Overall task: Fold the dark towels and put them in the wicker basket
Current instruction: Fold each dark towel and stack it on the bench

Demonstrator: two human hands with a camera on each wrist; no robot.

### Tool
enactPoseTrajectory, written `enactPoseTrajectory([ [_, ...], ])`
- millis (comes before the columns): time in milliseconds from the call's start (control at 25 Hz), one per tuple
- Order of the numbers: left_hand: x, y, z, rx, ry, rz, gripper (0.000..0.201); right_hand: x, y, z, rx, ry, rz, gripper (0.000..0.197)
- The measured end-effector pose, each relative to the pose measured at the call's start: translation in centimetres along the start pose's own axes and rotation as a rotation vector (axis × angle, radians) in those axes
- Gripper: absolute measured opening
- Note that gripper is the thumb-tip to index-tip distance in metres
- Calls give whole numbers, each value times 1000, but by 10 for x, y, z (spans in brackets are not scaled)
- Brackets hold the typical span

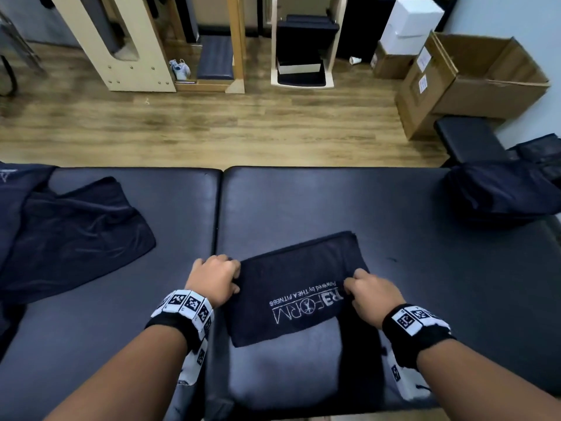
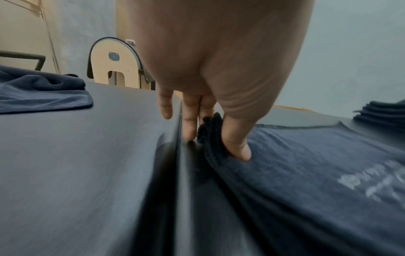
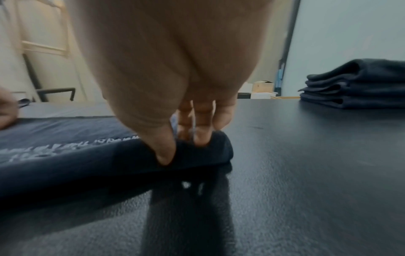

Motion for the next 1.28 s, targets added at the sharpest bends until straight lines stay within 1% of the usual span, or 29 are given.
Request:
enactPoseTrajectory([
  [120,-10,25,14,14,28,-29,31,-2,4,3,-58,-2,240,19],
  [200,-18,45,37,46,43,-34,33,-8,10,-2,-7,-28,292,19],
  [280,-25,64,71,61,39,-38,34,-18,23,-9,132,-75,270,19],
  [360,-32,83,108,14,29,-63,33,-30,36,-16,249,-89,204,22],
  [400,-35,93,126,-34,27,-89,32,-37,45,-17,261,-77,151,24],
  [480,-40,112,149,-115,36,-156,31,-49,60,-10,204,-53,91,28],
  [560,-38,124,152,-100,35,-210,27,-57,75,2,162,-52,95,28],
  [600,-36,129,151,-75,18,-223,25,-60,82,5,177,-50,97,27],
  [680,-28,133,147,-38,-49,-211,25,-66,93,4,255,-47,75,27],
  [760,-20,136,153,-56,-118,-158,28,-72,108,-5,312,-46,41,30],
  [800,-19,136,158,-80,-128,-133,32,-76,114,-9,312,-50,25,35],
  [880,-19,136,165,-125,-161,-122,41,-82,122,-17,268,-52,0,55],
  [920,-21,135,167,-131,-194,-115,43,-86,125,-21,243,-46,-19,65],
  [960,-23,134,168,-136,-235,-102,43,-90,127,-25,231,-29,-37,71],
  [1000,-26,133,167,-142,-271,-80,42,-93,128,-29,231,-3,-45,69],
  [1040,-28,131,165,-153,-285,-45,40,-95,128,-33,239,26,-41,61],
  [1120,-27,126,163,-231,-315,-52,35,-92,123,-35,277,56,-16,41],
  [1160,-28,123,159,-269,-346,-31,33,-86,118,-34,293,53,-19,36],
  [1240,-30,112,150,-350,-334,48,29,-69,107,-29,308,20,-40,33],
  [1280,-25,104,146,-372,-284,44,25,-60,100,-25,299,-23,-52,32],
])
Point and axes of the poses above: each hand's wrist, its own y-axis away from the middle knuckle, its own x-axis out of the back of the hand, z = x × y, the point moved 1 cm from there along -y, towards the middle knuckle, and after that the axes turned 13 degrees about -y, right-handed, at the moved point
